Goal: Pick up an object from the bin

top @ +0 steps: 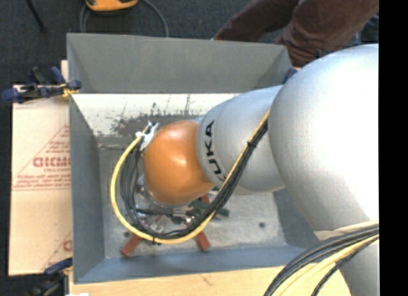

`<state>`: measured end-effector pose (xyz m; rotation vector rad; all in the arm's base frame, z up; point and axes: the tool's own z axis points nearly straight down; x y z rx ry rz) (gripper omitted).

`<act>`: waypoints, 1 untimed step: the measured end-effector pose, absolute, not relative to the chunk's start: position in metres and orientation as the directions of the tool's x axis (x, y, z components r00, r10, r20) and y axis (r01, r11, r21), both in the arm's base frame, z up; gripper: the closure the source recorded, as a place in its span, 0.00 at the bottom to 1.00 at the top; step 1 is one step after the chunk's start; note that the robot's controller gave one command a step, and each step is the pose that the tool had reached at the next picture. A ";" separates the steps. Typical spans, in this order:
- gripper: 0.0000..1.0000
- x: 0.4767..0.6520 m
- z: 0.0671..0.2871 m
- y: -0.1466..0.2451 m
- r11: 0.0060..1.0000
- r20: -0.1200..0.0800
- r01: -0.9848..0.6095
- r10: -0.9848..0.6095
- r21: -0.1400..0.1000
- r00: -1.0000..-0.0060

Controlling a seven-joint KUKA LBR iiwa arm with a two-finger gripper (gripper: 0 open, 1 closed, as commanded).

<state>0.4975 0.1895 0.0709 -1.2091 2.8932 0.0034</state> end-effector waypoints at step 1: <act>1.00 0.498 0.071 0.189 0.703 -0.006 -0.711 -0.711 0.000 -0.703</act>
Offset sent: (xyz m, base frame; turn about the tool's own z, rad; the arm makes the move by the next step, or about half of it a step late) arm 0.0001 -0.0001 0.0309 0.0000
